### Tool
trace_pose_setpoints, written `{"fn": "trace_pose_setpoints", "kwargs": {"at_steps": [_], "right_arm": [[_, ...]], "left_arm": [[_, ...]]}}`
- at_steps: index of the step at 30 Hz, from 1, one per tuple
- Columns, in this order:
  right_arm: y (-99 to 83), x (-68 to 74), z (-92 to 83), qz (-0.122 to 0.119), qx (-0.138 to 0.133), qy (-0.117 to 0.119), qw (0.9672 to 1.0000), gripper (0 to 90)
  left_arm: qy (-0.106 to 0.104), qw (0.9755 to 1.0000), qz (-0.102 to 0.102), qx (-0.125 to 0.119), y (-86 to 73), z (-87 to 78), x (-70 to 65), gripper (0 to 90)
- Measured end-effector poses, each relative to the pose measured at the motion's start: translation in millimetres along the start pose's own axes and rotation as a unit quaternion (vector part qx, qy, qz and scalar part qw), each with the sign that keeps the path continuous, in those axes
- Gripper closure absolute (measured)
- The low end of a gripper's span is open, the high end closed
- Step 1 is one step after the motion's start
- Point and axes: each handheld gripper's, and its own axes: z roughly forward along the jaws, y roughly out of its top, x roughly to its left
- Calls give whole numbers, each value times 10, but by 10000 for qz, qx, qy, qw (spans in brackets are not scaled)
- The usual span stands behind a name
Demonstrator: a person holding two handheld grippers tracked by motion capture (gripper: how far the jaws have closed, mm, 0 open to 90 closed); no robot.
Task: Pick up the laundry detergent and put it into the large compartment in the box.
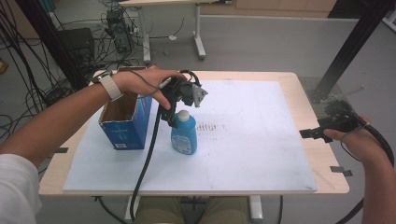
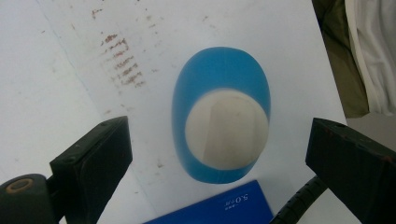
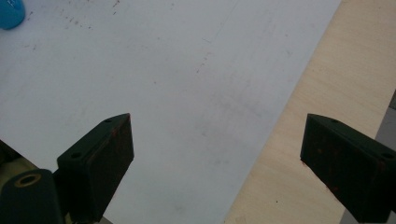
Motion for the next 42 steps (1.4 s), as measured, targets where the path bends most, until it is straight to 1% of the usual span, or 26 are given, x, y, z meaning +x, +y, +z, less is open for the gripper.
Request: {"fn": "trace_pose_setpoints", "kwargs": {"at_steps": [10, 17, 22, 31, 42], "right_arm": [[8, -2, 19, 0, 18, 16, 10000, 95], [3, -7, 25, -10, 10, 21, 10000, 95], [2, -7, 25, 24, 49, 21, 10000, 95], [-5, -12, 26, 2, 51, 13, 10000, 95], [26, -3, 34, -35, 27, 22, 10000, 95]], "left_arm": [[15, 10000, -29, -31, -18, 1, 4, 76], [14, 10000, -17, -39, -14, 4, 9, 77], [25, 10000, -7, -44, -18, 5, 5, 77], [32, 10000, -39, -74, -41, 0, 0, 77], [67, 9999, -22, -118, -63, -1, -15, 78]]}}
